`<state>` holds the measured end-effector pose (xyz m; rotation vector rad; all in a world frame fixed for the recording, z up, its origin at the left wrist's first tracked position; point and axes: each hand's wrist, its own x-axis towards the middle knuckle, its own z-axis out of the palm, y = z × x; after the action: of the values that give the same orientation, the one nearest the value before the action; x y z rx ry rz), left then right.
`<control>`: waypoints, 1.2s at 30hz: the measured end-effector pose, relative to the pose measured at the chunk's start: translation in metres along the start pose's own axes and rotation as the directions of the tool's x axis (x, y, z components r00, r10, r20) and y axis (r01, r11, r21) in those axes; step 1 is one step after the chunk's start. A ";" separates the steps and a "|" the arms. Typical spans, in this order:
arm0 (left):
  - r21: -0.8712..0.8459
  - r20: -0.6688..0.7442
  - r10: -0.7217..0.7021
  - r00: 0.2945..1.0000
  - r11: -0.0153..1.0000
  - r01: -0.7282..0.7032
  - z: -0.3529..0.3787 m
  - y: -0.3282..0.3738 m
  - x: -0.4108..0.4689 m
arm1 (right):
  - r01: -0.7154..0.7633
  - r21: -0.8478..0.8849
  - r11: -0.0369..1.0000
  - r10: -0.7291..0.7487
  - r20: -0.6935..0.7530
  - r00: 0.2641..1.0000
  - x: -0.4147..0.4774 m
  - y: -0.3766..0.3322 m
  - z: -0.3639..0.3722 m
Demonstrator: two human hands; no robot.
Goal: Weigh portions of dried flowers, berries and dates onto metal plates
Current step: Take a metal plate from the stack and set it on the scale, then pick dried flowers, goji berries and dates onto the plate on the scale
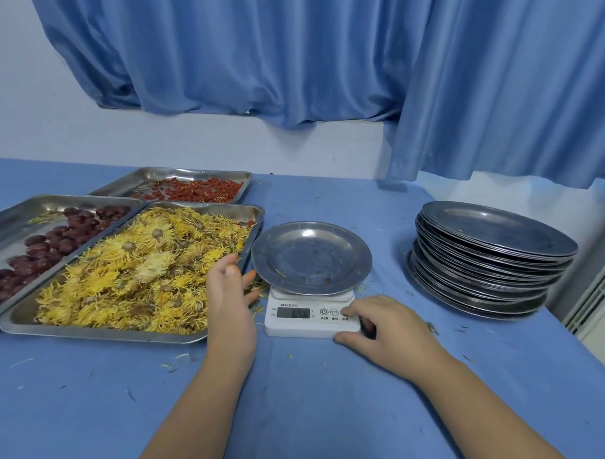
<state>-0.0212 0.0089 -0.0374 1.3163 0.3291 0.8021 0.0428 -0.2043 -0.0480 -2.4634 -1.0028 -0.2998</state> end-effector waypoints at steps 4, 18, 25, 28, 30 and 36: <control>-0.031 -0.017 -0.003 1.000 1.000 0.002 -0.002 0.000 -0.001 | -0.038 0.019 0.999 0.038 -0.011 0.999 0.002 -0.003 0.002; -0.082 0.017 -0.027 0.999 0.996 0.028 -0.006 0.001 -0.002 | 0.115 -0.097 0.989 -0.124 -0.101 0.987 0.001 -0.004 0.001; -0.020 0.063 0.012 0.998 1.000 -0.010 -0.008 0.014 -0.014 | 0.216 -0.066 0.974 -0.223 -0.446 0.867 0.025 -0.029 -0.011; 0.134 0.147 0.099 0.984 0.984 -0.119 -0.014 0.029 -0.010 | 0.241 -0.100 0.965 -0.257 -0.529 0.809 0.052 -0.040 -0.019; 0.292 0.189 0.217 0.958 0.919 -0.266 -0.025 0.047 0.005 | 0.227 -0.135 0.965 -0.263 -0.554 0.790 0.064 -0.040 -0.021; 0.905 0.329 0.104 0.939 0.251 -0.345 -0.084 0.093 0.079 | 0.155 -0.090 0.984 -0.178 -0.571 0.802 0.057 -0.024 -0.006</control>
<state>-0.0508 0.1275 0.0455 2.6849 0.4979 0.6717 0.0661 -0.1579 -0.0145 -2.0930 -0.9353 -1.0649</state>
